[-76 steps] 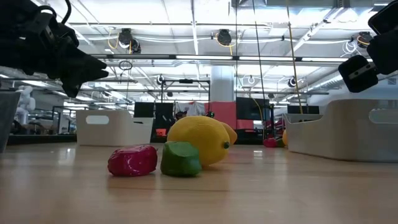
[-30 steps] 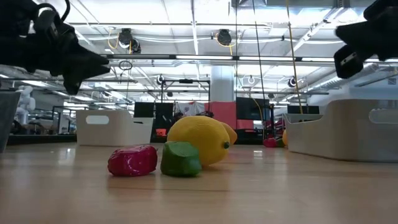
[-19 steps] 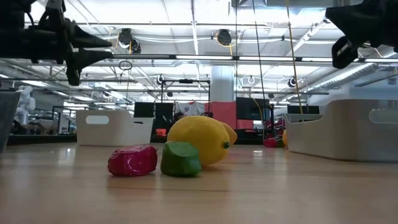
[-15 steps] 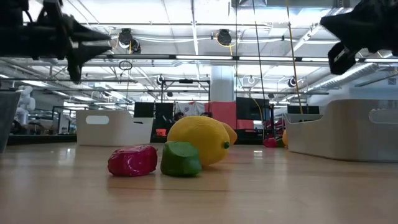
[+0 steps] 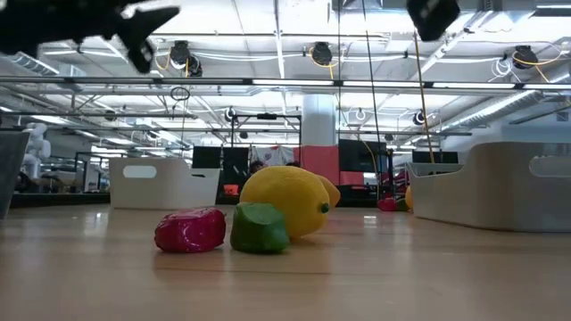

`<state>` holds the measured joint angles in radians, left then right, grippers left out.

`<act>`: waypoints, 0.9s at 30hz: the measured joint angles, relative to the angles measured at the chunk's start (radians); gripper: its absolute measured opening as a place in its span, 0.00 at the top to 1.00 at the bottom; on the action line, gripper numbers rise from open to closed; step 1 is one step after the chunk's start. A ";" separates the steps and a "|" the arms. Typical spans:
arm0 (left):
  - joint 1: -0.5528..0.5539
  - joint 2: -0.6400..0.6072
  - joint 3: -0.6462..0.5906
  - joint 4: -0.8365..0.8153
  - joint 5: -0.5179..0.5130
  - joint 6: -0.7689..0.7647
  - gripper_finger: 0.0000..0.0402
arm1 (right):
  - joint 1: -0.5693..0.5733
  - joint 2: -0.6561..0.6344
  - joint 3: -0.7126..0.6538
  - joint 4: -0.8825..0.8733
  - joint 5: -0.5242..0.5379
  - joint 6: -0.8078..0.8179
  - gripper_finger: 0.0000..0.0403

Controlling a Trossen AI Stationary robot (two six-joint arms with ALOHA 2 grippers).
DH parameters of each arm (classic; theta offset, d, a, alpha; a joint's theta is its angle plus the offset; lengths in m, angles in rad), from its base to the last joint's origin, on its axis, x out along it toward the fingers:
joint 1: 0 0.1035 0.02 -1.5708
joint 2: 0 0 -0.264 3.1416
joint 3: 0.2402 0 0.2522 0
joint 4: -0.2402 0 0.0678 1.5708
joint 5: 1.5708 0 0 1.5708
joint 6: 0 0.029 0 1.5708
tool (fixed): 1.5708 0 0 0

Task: Sort produce into baskets
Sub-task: Put the middle left yellow lemon into the white bin

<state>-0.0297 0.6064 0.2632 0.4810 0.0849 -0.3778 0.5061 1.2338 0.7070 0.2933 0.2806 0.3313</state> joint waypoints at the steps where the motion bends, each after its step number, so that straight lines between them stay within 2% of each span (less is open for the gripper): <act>1: -0.011 0.057 0.036 -0.005 0.019 0.019 0.71 | 0.008 0.038 0.053 -0.064 0.000 0.000 1.00; 7: -0.069 0.376 0.300 -0.185 0.024 0.317 0.71 | 0.053 0.204 0.315 -0.447 0.043 0.078 1.00; 10: -0.073 0.547 0.421 -0.298 -0.018 0.417 0.71 | 0.088 0.259 0.390 -0.601 0.162 0.147 1.00; 15: -0.076 0.814 0.561 -0.313 -0.030 0.494 0.69 | 0.141 0.297 0.412 -0.811 0.352 0.298 1.00; 17: -0.084 0.901 0.600 -0.324 -0.030 0.562 0.66 | 0.154 0.300 0.412 -0.866 0.405 0.339 1.00; 20: -0.094 1.011 0.656 -0.317 -0.051 0.627 0.57 | 0.164 0.294 0.412 -0.917 0.424 0.367 1.00; 24: -0.094 1.115 0.726 -0.321 -0.142 0.629 0.42 | 0.170 0.276 0.412 -0.918 0.426 0.324 1.00; 27: -0.079 1.176 0.779 -0.360 -0.148 0.602 0.34 | 0.168 0.275 0.412 -0.916 0.428 0.272 1.00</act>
<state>-0.1089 1.7825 1.0424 0.1214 -0.0631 0.2241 0.6740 1.5089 1.1188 -0.6226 0.7091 0.6031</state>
